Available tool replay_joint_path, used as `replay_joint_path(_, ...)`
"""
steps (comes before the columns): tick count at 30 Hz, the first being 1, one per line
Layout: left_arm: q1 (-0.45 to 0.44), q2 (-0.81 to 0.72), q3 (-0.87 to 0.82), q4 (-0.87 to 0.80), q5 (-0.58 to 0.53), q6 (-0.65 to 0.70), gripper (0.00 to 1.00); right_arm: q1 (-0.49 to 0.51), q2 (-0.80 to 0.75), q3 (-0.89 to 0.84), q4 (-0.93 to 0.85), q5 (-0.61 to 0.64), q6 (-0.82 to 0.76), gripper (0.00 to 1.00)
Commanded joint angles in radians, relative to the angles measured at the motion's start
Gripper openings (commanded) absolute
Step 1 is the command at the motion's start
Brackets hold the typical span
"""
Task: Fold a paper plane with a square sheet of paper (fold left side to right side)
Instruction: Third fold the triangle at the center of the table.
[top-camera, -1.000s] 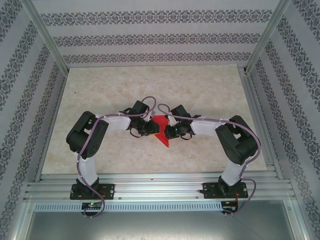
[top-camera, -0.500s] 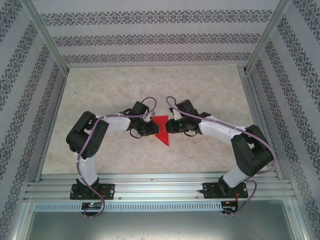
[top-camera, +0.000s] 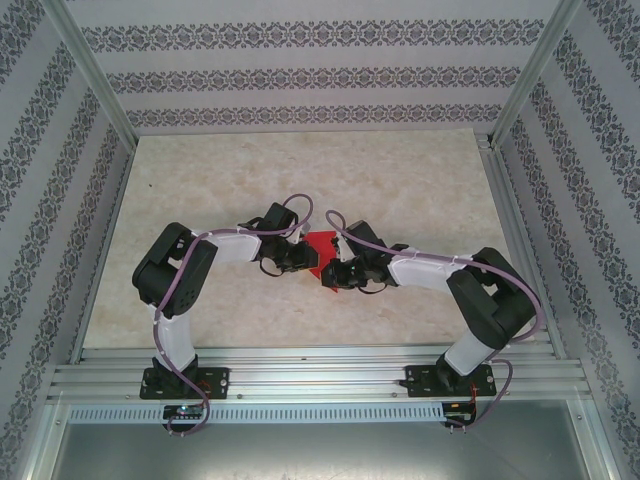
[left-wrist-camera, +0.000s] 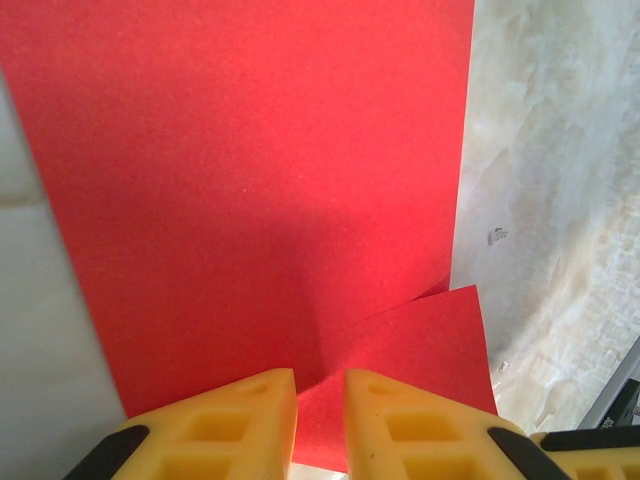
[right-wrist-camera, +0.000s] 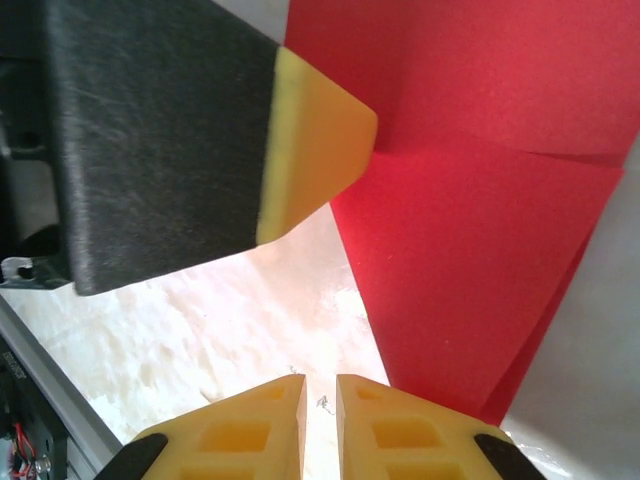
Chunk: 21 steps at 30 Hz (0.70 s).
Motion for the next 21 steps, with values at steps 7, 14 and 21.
replay_joint_path(7, -0.009, 0.035, -0.036, -0.075, -0.084, 0.023, 0.22, -0.005, 0.046, -0.006, 0.011, -0.009, 0.009, 0.16)
replay_joint_path(14, -0.008, 0.037, -0.03, -0.085, -0.091, 0.028, 0.22, -0.004, 0.057, -0.016, 0.01, -0.006, 0.01, 0.16)
replay_joint_path(21, -0.008, 0.04, -0.026, -0.09, -0.098, 0.029, 0.22, -0.006, 0.067, -0.017, -0.021, -0.003, -0.001, 0.16)
